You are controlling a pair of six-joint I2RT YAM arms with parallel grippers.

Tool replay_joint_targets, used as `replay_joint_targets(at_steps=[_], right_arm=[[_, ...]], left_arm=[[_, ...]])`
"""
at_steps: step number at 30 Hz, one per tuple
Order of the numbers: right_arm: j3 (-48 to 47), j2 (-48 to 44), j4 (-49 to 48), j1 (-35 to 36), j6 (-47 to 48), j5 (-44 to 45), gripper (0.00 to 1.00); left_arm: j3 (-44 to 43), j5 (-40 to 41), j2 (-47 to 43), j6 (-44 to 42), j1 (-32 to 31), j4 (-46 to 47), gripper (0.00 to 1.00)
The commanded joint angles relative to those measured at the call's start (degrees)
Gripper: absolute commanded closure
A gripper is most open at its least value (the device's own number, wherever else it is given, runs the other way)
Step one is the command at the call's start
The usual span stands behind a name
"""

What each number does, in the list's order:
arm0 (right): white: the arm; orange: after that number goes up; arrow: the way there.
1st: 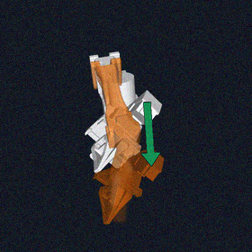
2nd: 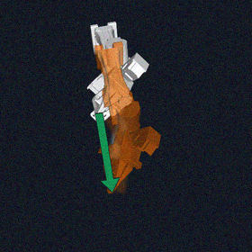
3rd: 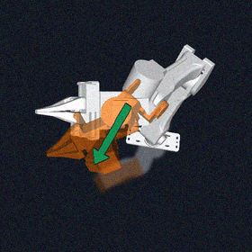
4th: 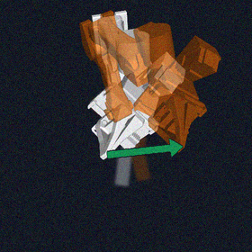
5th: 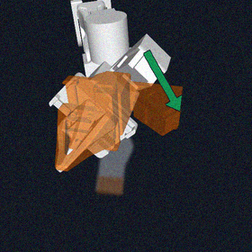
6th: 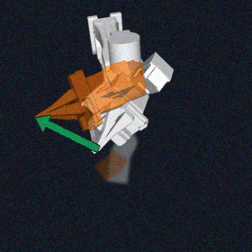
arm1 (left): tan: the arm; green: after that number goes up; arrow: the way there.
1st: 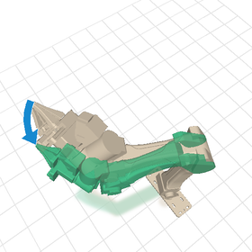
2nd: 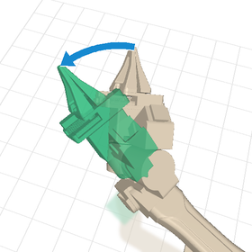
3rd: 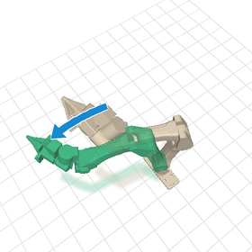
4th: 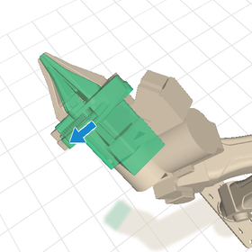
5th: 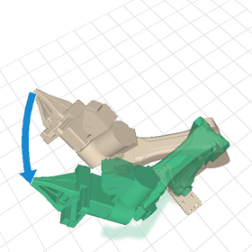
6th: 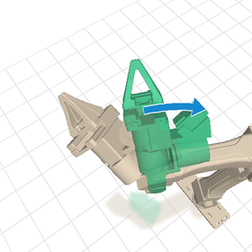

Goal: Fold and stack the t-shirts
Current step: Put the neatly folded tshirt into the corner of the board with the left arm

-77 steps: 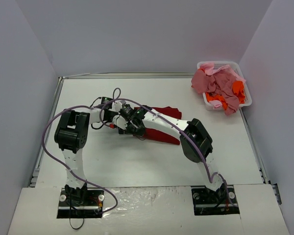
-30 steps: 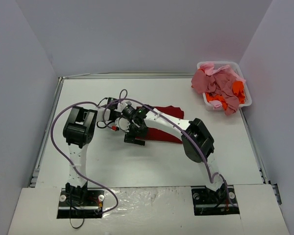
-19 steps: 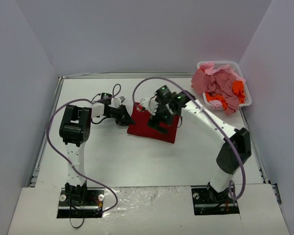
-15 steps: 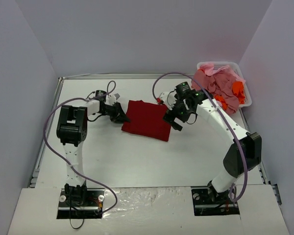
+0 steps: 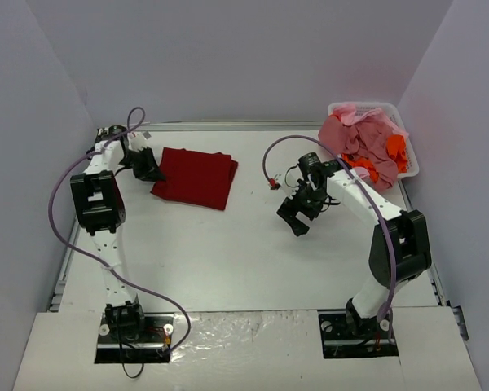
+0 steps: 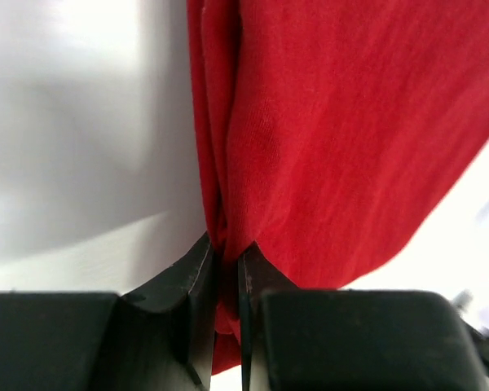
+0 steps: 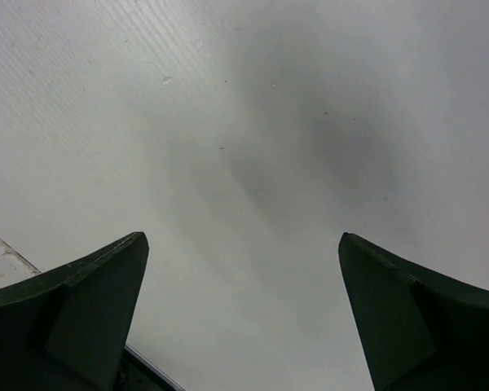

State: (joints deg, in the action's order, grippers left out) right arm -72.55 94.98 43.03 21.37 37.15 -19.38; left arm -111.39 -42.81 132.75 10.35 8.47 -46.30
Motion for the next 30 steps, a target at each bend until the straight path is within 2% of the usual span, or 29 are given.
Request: replay_joint_targets(at_steps=[1,6,15,30], right_arm=[[-1.5,1.3,1.4,-0.5,-0.2,-2.4,0.00],[-0.2,-0.1,1.4,-1.7,0.3,-3.8,0.00],[0.2,-1.0,1.3,-3.1,0.7,-5.6,0.00],[0.3,0.6,1.0,-3.9,1.0,-5.8,0.00]], left_arm=[[-9.9,8.4,2.0,-8.9,5.1,-12.2,0.97],[-18.9,12.0,6.3,-13.4,10.3,-15.9,0.97],[-22.2,17.8,8.4,-16.5,14.9,-15.1,0.98],[-29.1,25.7,9.7,-18.3,15.1,-12.2,0.98]])
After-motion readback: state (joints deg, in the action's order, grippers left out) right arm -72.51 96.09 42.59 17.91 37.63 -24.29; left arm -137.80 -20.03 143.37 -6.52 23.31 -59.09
